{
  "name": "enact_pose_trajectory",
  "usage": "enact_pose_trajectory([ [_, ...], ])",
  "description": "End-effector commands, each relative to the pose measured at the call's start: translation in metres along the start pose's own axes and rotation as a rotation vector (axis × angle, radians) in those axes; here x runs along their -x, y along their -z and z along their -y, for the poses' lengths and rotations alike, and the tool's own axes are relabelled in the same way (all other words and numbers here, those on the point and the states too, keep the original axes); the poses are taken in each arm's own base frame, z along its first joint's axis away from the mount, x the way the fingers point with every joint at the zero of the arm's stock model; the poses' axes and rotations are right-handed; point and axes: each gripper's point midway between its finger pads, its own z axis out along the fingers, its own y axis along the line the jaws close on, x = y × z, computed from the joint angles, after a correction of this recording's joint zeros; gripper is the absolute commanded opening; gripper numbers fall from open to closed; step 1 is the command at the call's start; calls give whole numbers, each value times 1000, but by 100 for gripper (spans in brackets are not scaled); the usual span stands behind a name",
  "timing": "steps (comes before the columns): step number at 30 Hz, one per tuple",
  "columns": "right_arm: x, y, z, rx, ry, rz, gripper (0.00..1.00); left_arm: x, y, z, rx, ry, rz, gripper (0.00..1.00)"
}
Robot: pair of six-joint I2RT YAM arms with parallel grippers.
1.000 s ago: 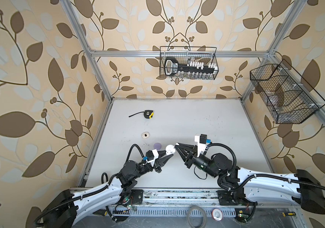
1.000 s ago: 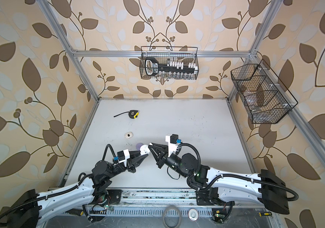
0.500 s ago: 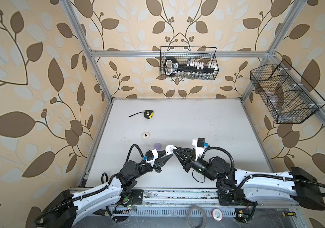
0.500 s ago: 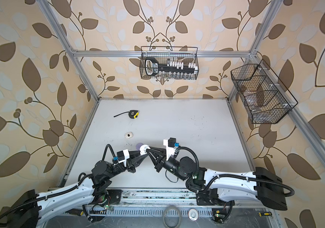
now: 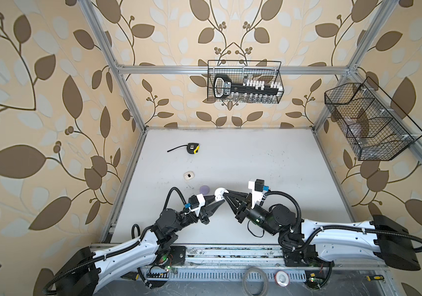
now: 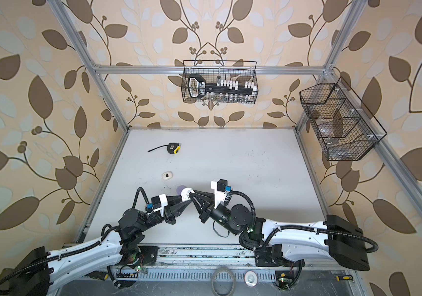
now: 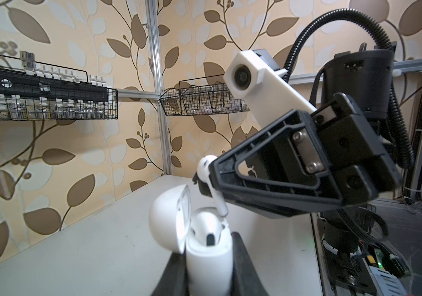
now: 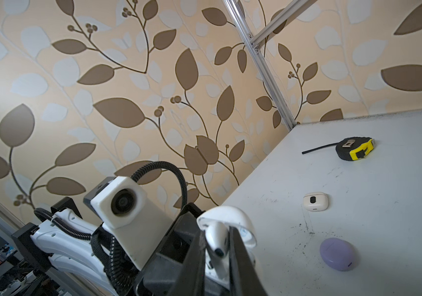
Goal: Insert wireless bluetooth earbuds into charging case
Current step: Insert the wireless bluetooth earbud into the charging case.
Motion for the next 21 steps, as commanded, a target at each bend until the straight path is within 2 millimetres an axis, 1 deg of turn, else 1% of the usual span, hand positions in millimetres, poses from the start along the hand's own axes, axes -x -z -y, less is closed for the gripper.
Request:
enact_pose_trajectory([
  [1,6,0,0,-4,-12,37,16,28,-1,3,-22,-16,94,0],
  [4,7,-1,-1,-3,-11,40,16,28,-1,3,-22,-17,95,0],
  [14,-1,-7,-4,16,-32,23,15,28,-1,3,-18,-17,94,0],
  [21,-5,-3,1,7,-42,19,14,29,1,3,-15,-18,98,0],
])
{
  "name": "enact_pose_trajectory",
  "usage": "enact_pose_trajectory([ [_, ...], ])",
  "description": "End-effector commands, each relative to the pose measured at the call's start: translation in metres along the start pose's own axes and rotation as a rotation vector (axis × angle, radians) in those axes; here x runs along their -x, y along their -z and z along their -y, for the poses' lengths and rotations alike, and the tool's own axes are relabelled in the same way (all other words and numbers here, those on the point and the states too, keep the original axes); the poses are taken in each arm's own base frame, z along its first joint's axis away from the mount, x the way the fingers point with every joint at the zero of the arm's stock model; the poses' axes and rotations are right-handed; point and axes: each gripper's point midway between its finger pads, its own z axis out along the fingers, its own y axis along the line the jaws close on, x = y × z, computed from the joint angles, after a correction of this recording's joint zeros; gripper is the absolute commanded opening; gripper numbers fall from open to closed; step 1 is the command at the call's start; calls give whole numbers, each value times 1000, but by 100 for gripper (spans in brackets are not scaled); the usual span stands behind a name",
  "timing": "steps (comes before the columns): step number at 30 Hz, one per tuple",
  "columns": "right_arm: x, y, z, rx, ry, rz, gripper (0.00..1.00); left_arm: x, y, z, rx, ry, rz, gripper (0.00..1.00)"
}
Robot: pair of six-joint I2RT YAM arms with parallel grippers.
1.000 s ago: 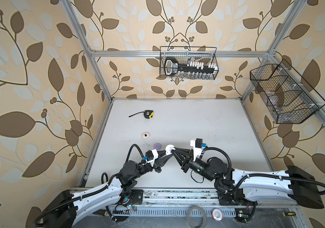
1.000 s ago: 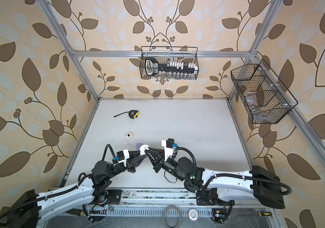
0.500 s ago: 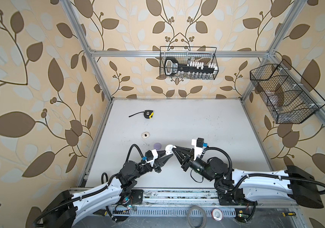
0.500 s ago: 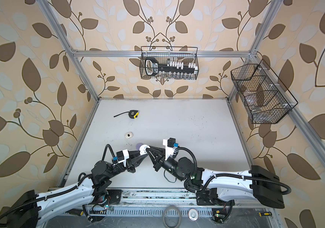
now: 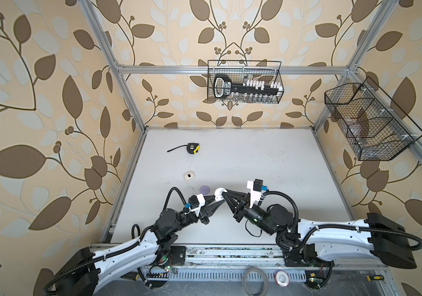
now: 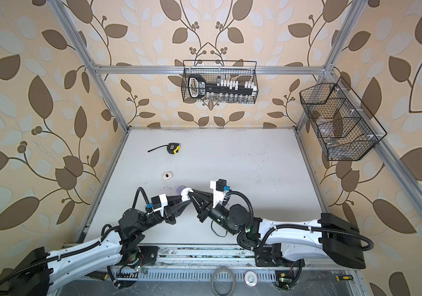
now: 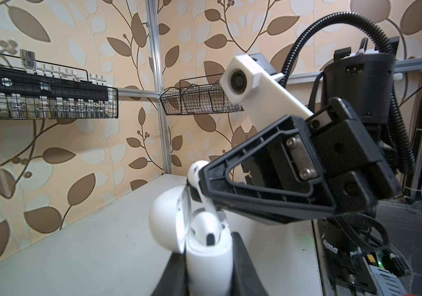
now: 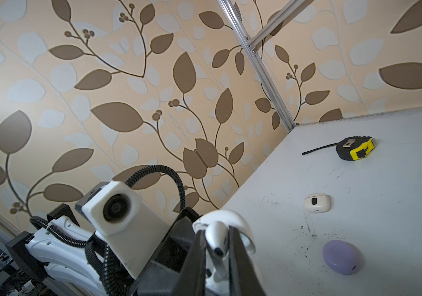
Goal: Insert wireless bluetooth earbuds into charging case
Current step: Insert the wireless bluetooth earbud into the charging case.
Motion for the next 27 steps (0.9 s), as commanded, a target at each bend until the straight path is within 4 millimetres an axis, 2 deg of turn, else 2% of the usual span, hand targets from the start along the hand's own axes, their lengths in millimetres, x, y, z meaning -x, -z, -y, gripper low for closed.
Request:
enact_pose_trajectory([
  [1,-2,3,0,6,-21,6,14,29,0,2,-15,-18,101,0],
  [13,-13,14,1,-6,-34,1,13,29,2,2,-7,-24,105,0],
  [21,-18,16,10,-44,-33,-6,13,30,3,2,-7,-27,113,0],
  [23,-20,16,11,-52,-26,-14,14,31,3,3,-12,-29,114,0],
  [27,-21,15,12,-58,-14,-22,26,31,3,5,-27,-33,116,0],
])
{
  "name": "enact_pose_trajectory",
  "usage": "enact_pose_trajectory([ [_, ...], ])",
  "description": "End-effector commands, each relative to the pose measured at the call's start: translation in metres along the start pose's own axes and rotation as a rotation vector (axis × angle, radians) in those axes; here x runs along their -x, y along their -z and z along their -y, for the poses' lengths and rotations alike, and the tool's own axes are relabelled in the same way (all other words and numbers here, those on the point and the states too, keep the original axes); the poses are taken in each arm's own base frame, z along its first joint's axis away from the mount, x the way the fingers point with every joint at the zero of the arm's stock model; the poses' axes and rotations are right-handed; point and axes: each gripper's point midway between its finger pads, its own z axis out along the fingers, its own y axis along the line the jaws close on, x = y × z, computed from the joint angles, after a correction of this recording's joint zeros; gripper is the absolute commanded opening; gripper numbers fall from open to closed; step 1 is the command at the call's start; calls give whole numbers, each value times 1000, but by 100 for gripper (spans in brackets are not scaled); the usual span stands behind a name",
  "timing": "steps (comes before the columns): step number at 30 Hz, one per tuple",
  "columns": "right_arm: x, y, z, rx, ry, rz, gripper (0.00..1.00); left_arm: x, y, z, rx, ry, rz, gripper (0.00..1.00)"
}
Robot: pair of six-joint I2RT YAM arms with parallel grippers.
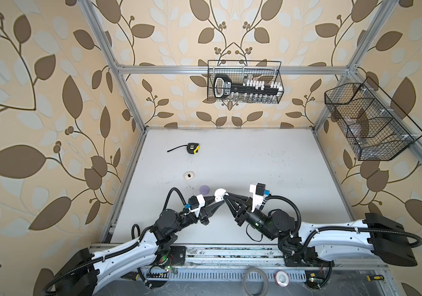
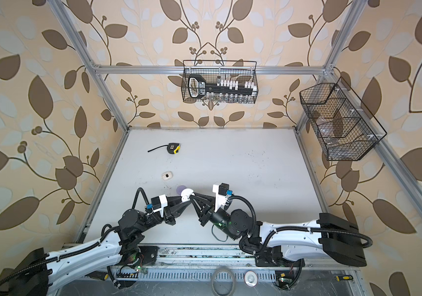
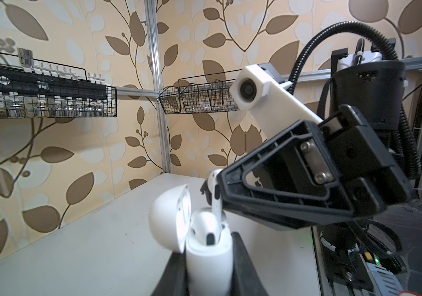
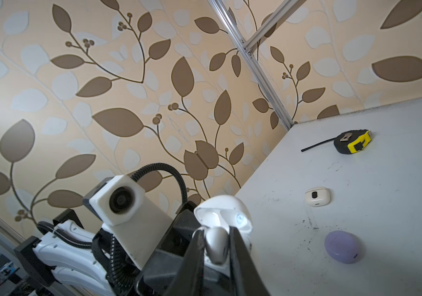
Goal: Insert wireless bluetooth earbuds into charging case
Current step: Insert the wireless bluetooth earbud into the charging case.
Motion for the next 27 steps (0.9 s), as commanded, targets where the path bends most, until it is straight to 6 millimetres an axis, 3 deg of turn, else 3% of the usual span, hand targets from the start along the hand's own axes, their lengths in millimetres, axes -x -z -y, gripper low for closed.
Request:
enact_pose_trajectory([
  [1,-13,3,11,-39,28,-44,27,33,2,5,-28,-34,121,0],
  [11,-9,1,8,-51,68,-53,30,32,2,5,-24,-34,118,0],
  [20,3,11,21,-138,138,-46,35,33,2,5,-27,-32,123,0],
  [27,9,14,17,-127,159,-46,35,32,2,5,-27,-33,120,0],
])
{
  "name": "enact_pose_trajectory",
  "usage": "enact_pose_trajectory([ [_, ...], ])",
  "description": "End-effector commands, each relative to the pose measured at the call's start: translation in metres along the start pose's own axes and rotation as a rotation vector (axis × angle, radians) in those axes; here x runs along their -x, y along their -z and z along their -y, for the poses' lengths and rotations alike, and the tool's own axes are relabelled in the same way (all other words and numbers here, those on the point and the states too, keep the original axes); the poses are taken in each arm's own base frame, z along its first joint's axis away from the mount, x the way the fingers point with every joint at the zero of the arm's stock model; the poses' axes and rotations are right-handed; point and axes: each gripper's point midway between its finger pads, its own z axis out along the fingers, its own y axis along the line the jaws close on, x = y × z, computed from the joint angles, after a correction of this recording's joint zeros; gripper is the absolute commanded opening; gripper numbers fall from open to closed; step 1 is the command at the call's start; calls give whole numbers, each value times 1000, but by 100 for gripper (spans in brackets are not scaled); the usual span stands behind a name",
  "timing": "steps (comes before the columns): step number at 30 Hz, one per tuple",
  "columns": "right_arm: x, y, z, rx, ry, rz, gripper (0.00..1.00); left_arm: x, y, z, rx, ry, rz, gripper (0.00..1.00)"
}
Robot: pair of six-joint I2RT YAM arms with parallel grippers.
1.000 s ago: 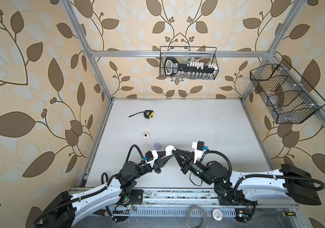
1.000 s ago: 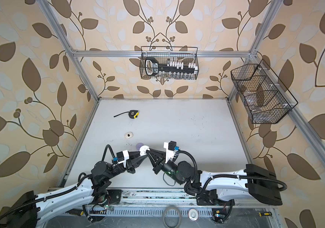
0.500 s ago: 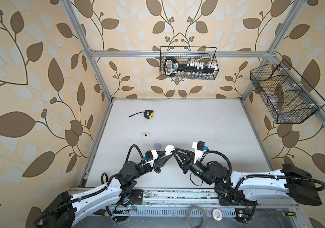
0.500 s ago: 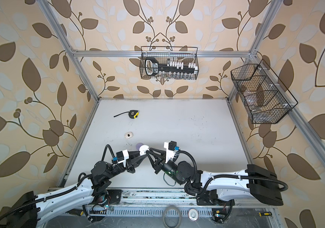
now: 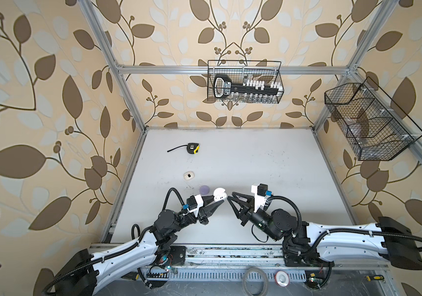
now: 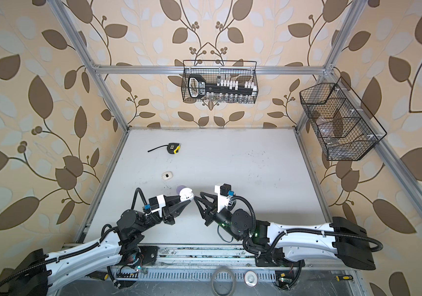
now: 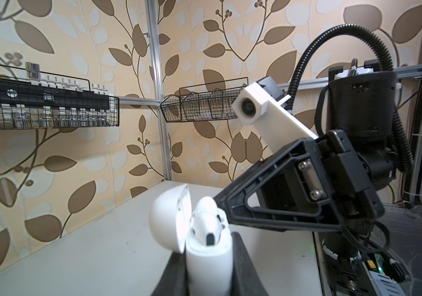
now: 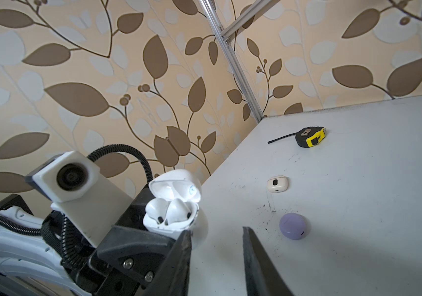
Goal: Insert wireless bluetooth earbuds into charging case
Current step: Insert the wireless bluetooth earbud into the charging case.
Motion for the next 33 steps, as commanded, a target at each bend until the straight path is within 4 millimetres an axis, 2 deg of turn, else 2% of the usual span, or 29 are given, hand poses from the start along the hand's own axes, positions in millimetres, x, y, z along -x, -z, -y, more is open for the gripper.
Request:
enact_pose_trajectory([
  [1,11,2,-4,-7,26,19,35,24,1,4,-24,-24,87,0],
  [5,28,6,2,-51,59,33,37,23,-2,7,-47,-28,74,0],
  [7,33,4,14,-90,55,16,33,22,-5,13,-81,-38,58,0],
  [11,34,-3,48,-141,-1,-44,29,19,-10,23,-151,-32,35,0],
  [14,28,-12,54,-102,-13,-98,27,18,-14,33,-221,-25,20,0],
  [16,24,-16,49,-71,-3,-119,27,16,-17,38,-259,-19,0,0],
  [20,19,-22,22,41,28,-155,27,10,-21,39,-271,-7,-24,0],
  [25,24,-15,-14,143,102,-130,26,6,-25,39,-280,5,-50,0],
  [29,33,-7,-24,179,111,-102,27,4,-28,40,-295,16,-68,0],
  [33,33,0,-30,224,107,-97,26,0,-30,38,-282,24,-80,0],
])
